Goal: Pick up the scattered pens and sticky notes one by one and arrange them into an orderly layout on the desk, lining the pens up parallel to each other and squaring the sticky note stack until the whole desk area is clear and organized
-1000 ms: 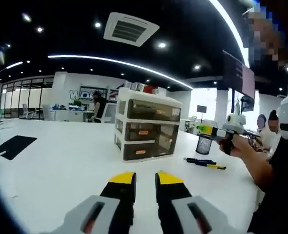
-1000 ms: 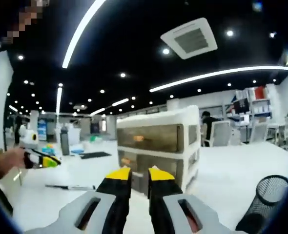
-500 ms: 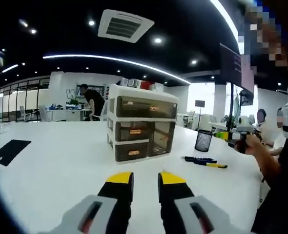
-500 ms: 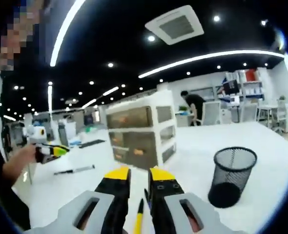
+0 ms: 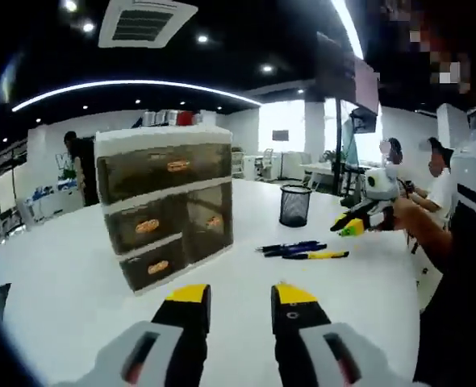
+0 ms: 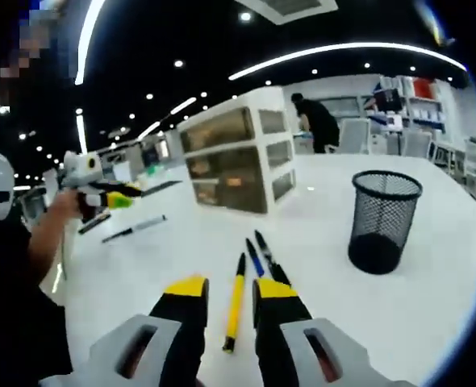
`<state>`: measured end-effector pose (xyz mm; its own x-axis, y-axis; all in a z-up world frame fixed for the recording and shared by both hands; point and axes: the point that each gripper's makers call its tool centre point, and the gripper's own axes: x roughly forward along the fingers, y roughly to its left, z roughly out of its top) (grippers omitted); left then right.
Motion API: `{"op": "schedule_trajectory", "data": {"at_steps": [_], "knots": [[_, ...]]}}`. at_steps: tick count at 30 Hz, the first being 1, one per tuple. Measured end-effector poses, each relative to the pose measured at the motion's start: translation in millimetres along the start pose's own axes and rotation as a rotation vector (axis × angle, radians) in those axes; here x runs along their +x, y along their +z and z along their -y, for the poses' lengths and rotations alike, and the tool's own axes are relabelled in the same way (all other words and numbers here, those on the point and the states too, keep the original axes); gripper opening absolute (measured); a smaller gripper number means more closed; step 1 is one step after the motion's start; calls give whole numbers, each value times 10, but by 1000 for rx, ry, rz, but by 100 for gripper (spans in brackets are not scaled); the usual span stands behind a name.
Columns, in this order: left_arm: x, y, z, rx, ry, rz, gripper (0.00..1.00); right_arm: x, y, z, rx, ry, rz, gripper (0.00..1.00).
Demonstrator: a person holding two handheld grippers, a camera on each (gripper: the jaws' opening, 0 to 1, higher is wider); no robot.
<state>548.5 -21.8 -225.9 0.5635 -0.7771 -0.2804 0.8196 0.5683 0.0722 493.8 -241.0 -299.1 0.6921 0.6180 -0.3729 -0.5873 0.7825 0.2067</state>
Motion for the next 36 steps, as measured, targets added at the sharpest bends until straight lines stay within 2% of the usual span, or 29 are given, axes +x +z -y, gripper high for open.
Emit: {"op": "schedule_trajectory", "data": {"at_steps": [2,4,5,8,12,15,16,18,21,24,25,27,29,33,36], "knots": [[136,215,68,45,-57,33,30,5,-37,-16,-8,-9,-38,21],[246,336,119,85,-102,38,30,10,-63,-40,-19,-10,-69,21],[328,418,151,129,-125,48,30,13,-87,-63,-33,-5,-96,21],[449,459,277,185,-199,12,31,6,-187,-117,-58,3,-185,21],[518,540,555,276,-327,-15,31,31,-203,-147,-64,-6,-214,21],[514,567,693,321,-403,-12,33,82,-196,-181,-69,2,-230,21],[513,564,700,324,-410,-12,33,98,-196,-186,-68,0,-237,21],[534,506,743,377,-456,-39,35,140,-185,-150,-104,-47,-262,21],[527,503,746,370,-464,-42,36,197,-226,-125,-110,-76,-316,20],[443,384,779,380,-516,-72,37,309,-229,-83,-115,-106,-349,20],[423,318,772,392,-523,-95,36,345,-243,-90,-125,-105,-368,20],[379,120,760,470,-558,-173,36,389,-327,-81,-153,-109,-451,20],[365,20,737,501,-564,-227,36,453,-333,-81,-150,-107,-475,20],[309,-19,718,528,-571,-249,36,547,-286,-50,-149,-96,-505,18],[287,-2,689,528,-573,-242,36,648,-275,-24,-151,-77,-556,18]]}}
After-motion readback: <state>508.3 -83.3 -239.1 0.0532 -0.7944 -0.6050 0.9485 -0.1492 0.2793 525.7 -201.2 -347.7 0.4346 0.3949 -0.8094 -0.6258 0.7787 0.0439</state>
